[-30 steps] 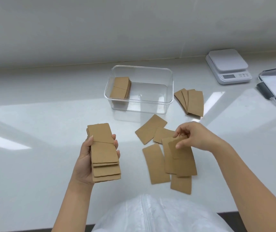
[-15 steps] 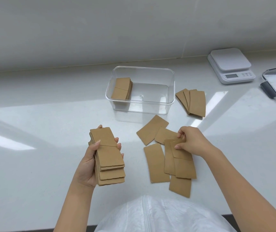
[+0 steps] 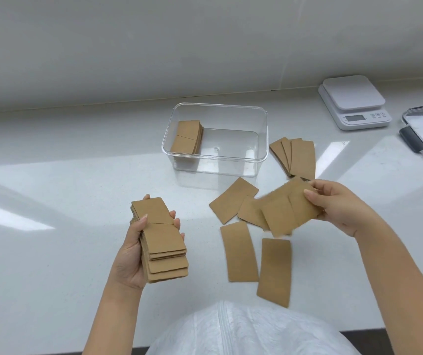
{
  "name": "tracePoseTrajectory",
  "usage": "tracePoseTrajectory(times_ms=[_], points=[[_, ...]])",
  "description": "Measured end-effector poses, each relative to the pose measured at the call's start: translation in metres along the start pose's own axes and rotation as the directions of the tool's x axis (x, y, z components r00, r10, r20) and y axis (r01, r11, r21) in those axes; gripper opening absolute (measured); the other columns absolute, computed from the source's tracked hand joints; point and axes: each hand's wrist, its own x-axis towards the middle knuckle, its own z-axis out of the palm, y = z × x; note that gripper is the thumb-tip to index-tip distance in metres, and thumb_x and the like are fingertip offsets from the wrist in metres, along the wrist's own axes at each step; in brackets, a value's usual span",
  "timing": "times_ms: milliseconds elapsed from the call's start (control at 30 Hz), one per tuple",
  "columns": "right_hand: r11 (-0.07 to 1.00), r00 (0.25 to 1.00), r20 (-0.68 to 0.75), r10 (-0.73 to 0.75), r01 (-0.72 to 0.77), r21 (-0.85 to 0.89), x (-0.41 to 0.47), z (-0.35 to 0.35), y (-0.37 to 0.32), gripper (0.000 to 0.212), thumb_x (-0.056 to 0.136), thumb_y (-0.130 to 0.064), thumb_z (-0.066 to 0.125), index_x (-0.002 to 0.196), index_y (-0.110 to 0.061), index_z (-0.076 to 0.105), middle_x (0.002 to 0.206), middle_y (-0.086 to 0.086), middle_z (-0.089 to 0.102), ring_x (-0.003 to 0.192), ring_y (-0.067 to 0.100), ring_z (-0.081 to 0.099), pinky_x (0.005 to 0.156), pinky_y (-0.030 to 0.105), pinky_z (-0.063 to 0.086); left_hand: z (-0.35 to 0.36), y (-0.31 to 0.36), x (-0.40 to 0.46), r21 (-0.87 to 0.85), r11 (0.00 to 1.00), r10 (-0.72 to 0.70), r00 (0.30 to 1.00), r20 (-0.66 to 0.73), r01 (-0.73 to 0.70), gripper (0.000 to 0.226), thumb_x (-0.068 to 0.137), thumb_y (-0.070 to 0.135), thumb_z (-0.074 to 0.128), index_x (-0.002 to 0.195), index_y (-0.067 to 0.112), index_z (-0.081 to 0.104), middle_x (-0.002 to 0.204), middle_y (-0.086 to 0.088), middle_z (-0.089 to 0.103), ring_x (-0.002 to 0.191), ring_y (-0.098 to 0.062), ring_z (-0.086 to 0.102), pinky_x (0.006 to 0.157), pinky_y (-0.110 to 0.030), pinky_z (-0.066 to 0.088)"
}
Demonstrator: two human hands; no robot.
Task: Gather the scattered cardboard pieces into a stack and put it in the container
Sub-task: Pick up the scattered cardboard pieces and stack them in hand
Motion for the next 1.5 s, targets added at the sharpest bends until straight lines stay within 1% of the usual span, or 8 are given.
tracePoseTrajectory(times_ms=[167,333,467,667,833,1033,1267,1500], points=[[0.974,0.938,-0.318,0.138,-0.071,0.215,0.008,0.034,0.035,0.014,0.093,-0.013,0.054,0.081,-0.007,0.054,0.082,0.010,0.059,0.071,0.020,0.057,0.057,0.030,0.053,-0.001,-0.001,-0.001,-0.014,1.000,0.015,1.000,-0.018,-0.015,0.080,0.053,0.032,0.086,0.124,0.044,0.054,0.102,-0.007,0.068,0.085,-0.021,0.067,0.073,-0.039,0.057],[0.921,0.876,-0.475,-0.086,-0.112,-0.373,0.013,0.045,0.066,0.034,0.080,-0.028,0.069,0.071,-0.002,0.049,0.076,0.011,0.055,0.075,0.028,0.053,0.058,0.031,0.040,-0.006,0.001,-0.005,-0.011,0.999,0.034,0.999,-0.034,-0.034,0.080,0.054,0.033,0.085,0.126,0.044,0.052,0.102,-0.007,0.069,0.085,-0.021,0.067,0.074,-0.039,0.057],[0.841,0.860,-0.460,-0.222,-0.069,-0.536,0.012,0.050,0.069,0.032,0.078,-0.026,0.071,0.078,-0.007,0.045,0.083,0.011,0.052,0.090,0.028,0.040,0.073,0.036,0.038,-0.007,0.002,-0.006,-0.011,0.999,0.034,0.999,-0.034,-0.034,0.078,0.054,0.033,0.085,0.125,0.045,0.053,0.102,-0.007,0.069,0.085,-0.020,0.068,0.074,-0.039,0.057],[0.833,0.860,-0.451,-0.240,-0.056,-0.550,0.012,0.059,0.067,0.031,0.079,-0.020,0.069,0.085,-0.006,0.042,0.075,0.004,0.044,0.094,0.033,0.043,0.071,0.036,0.038,-0.003,-0.001,-0.003,0.008,1.000,0.023,0.999,-0.041,-0.023,0.085,0.051,0.032,0.087,0.128,0.043,0.051,0.102,-0.008,0.068,0.084,-0.022,0.068,0.071,-0.040,0.057],[0.791,0.899,-0.376,-0.226,-0.055,-0.609,0.016,0.052,0.065,0.036,0.078,-0.027,0.071,0.102,-0.011,0.049,0.089,-0.001,0.045,0.111,0.029,0.035,0.092,0.042,0.034,-0.004,-0.002,-0.004,0.015,1.000,0.014,0.999,-0.051,-0.014,0.087,0.050,0.032,0.088,0.128,0.043,0.051,0.102,-0.009,0.069,0.084,-0.022,0.068,0.072,-0.041,0.057],[0.815,0.896,-0.348,-0.275,0.024,-0.580,0.016,0.055,0.063,0.034,0.078,-0.016,0.070,0.083,-0.010,0.037,0.074,-0.010,0.032,0.091,0.022,0.034,0.084,0.039,0.036,-0.003,-0.004,-0.004,0.024,1.000,0.010,0.998,-0.055,-0.009,0.087,0.049,0.032,0.088,0.128,0.042,0.052,0.102,-0.010,0.069,0.084,-0.023,0.068,0.072,-0.041,0.057],[0.747,0.840,-0.284,-0.462,0.196,-0.635,0.023,0.049,0.072,0.030,0.070,0.015,0.048,0.073,-0.013,0.040,0.076,0.007,0.052,0.072,0.030,0.052,0.063,0.036,0.042,-0.003,-0.003,-0.004,0.006,1.000,0.005,0.998,-0.058,-0.004,0.087,0.048,0.031,0.089,0.127,0.043,0.053,0.102,-0.010,0.069,0.085,-0.023,0.068,0.072,-0.041,0.057],[0.779,0.826,-0.290,-0.484,0.257,-0.572,0.021,0.046,0.067,0.020,0.080,0.002,0.062,0.077,-0.016,0.052,0.074,0.002,0.056,0.065,0.010,0.053,0.060,0.004,0.039,-0.001,-0.004,-0.005,0.023,1.000,0.009,0.998,-0.063,-0.007,0.088,0.046,0.031,0.090,0.125,0.042,0.055,0.101,-0.011,0.070,0.084,-0.023,0.068,0.070,-0.041,0.058]])
